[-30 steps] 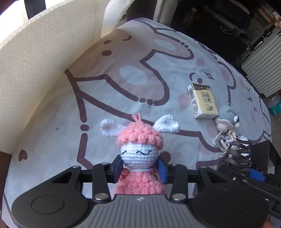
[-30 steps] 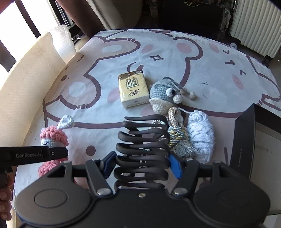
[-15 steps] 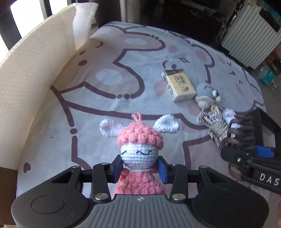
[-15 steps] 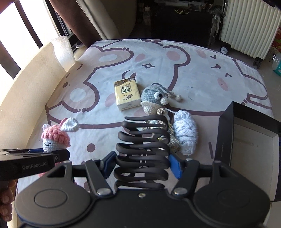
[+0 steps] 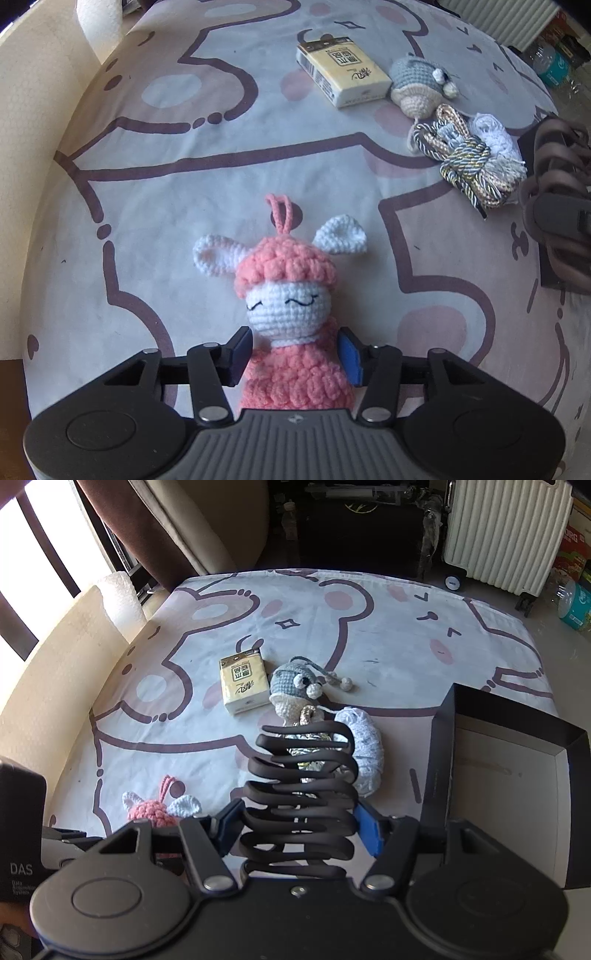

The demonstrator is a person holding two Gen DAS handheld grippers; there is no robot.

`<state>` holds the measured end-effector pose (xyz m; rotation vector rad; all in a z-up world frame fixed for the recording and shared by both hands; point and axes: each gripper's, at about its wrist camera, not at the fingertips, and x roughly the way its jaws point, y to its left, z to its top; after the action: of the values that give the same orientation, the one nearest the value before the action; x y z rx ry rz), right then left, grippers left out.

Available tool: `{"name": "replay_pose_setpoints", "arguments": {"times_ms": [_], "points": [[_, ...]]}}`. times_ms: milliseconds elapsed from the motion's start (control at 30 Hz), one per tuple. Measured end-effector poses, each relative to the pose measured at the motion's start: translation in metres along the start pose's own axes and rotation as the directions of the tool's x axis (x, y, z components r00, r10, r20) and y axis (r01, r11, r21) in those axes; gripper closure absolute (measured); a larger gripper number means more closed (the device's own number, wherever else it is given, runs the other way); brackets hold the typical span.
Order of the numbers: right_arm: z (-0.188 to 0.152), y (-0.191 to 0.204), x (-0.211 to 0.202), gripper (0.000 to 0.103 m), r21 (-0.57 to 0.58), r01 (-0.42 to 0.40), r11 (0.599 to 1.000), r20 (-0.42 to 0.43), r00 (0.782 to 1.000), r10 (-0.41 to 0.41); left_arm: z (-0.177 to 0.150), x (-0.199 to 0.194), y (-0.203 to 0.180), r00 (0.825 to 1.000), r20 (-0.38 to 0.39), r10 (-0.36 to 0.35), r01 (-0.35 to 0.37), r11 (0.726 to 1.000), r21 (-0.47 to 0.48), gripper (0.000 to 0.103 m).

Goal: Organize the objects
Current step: 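Close the left tool on the pink bunny while the right tool grips the black coiled clip, then lift the bunny with the left tool while the right tool carries the clip toward the black box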

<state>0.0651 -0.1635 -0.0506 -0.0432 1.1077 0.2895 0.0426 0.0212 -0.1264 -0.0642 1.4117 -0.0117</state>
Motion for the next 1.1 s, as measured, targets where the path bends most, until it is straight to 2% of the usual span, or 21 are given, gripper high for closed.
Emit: {"name": "replay_pose_setpoints", "arguments": {"times_ms": [33, 100, 267, 533, 867, 1100], "points": [[0.0, 0.0, 0.0, 0.038, -0.002, -0.001, 1.0, -0.001, 1.0, 0.001, 0.0, 0.0, 0.001, 1.0, -0.004, -0.002, 0.002, 1.0, -0.007, 0.053], [0.0, 0.001, 0.0, 0.038, -0.008, -0.003, 1.0, -0.001, 1.0, 0.003, 0.0, -0.003, 0.004, 1.0, 0.0, -0.012, 0.012, 1.0, -0.015, 0.061], [0.0, 0.002, -0.004, 0.038, -0.01, -0.006, 1.0, 0.008, 1.0, 0.006, 0.001, -0.019, 0.008, 0.998, 0.065, 0.004, -0.002, 0.999, -0.033, 0.064], [-0.002, 0.007, -0.019, 0.038, -0.03, 0.007, 1.0, 0.052, 0.999, -0.006, 0.012, -0.063, -0.001, 0.98, 0.198, 0.024, -0.013, 0.998, -0.057, 0.065], [-0.007, 0.002, -0.044, 0.038, -0.031, 0.044, 0.999, 0.091, 0.995, -0.041, 0.005, -0.108, -0.018, 0.939, 0.339, 0.062, -0.048, 0.998, -0.049, 0.065], [-0.011, -0.003, -0.061, 0.038, -0.013, 0.071, 0.997, 0.115, 0.991, -0.069, -0.002, -0.131, -0.025, 0.913, 0.402, 0.07, -0.055, 0.997, -0.049, 0.065]]}}
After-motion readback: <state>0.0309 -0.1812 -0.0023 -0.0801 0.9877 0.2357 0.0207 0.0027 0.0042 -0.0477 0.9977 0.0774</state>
